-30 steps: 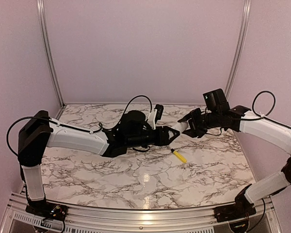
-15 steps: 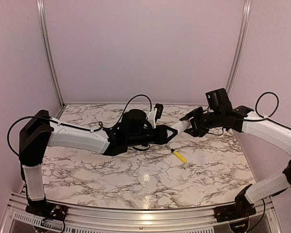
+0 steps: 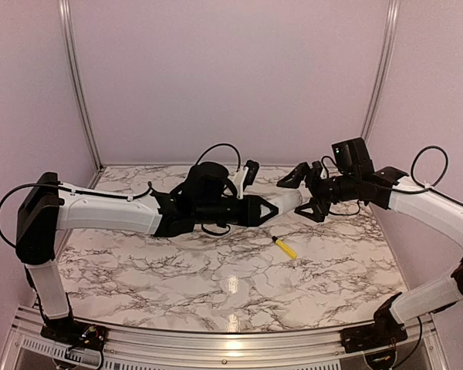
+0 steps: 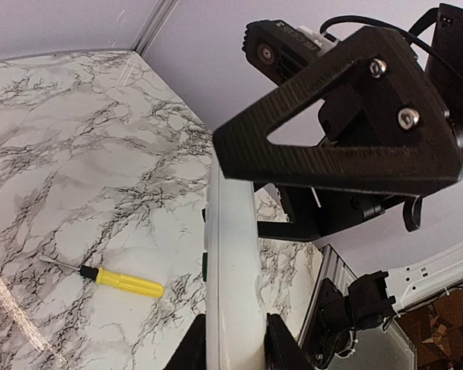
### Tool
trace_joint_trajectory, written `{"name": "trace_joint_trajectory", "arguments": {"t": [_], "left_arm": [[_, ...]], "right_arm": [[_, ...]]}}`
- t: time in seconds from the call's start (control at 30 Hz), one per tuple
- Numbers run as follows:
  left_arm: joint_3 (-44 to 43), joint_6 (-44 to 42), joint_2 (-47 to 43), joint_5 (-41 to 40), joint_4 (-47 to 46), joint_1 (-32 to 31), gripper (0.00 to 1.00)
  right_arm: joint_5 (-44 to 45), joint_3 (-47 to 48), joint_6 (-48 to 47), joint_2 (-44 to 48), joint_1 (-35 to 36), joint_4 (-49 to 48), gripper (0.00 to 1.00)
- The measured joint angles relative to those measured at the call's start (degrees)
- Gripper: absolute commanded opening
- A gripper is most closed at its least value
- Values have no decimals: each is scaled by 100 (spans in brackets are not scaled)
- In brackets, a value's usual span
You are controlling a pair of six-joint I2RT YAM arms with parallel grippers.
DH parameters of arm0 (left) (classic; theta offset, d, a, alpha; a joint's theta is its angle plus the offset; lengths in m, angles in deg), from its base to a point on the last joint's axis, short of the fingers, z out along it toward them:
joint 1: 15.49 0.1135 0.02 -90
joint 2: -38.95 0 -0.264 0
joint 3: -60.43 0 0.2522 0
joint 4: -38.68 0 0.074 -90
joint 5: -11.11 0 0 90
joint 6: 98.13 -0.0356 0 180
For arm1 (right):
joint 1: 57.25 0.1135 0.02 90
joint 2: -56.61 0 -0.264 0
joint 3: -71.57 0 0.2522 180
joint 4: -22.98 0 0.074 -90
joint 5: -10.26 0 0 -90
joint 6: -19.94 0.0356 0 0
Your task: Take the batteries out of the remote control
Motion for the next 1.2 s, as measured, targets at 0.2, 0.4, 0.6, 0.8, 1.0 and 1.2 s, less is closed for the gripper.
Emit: {"name": "trace_joint_trajectory", "arguments": {"t": [0.2, 0.4, 0.6, 0.8, 1.0, 1.2], "left_arm": [[-63, 59, -417, 293, 581, 164, 0], [-164, 280, -485, 922, 1093, 361, 0], [-164, 614, -584, 1808, 1499, 592, 0], [-66, 861, -1019, 2181, 1657, 656, 0], [149, 1043, -1309, 2651, 1495, 706, 0], [413, 1189, -1432, 3042, 1073, 695, 0]], "right_arm": [[-684, -44, -1827, 345, -179, 162, 98], [-1613, -354, -2944, 946, -291, -260, 98], [-2481, -656, -3405, 1104, -291, -643, 98], [-2892, -678, -3755, 1172, -291, -579, 98], [-2957, -678, -3943, 1198, -291, -363, 98], [-3091, -675, -3947, 1196, -291, -326, 93]]}}
